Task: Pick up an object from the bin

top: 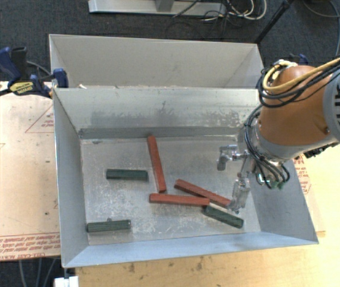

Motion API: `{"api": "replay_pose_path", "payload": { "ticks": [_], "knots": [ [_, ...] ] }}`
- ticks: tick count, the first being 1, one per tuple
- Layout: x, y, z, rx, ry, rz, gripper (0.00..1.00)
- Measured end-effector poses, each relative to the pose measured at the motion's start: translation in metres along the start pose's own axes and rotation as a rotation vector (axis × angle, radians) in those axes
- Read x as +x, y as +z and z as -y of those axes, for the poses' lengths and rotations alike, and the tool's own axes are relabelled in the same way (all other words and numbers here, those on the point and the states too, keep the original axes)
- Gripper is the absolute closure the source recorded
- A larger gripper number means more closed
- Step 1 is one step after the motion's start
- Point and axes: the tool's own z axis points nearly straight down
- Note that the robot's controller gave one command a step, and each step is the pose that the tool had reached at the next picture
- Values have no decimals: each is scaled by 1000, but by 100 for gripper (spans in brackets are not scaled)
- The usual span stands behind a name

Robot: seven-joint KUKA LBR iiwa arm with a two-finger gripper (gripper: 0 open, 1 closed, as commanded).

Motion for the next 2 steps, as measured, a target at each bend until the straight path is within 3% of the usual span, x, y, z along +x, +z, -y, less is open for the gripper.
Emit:
{"api": "replay_pose_path", "payload": {
  "ticks": [1,2],
  "knots": [
    [-12,122,-77,-2,87,8,0],
    [-14,116,-74,-1,88,12,100]
  ]
}}
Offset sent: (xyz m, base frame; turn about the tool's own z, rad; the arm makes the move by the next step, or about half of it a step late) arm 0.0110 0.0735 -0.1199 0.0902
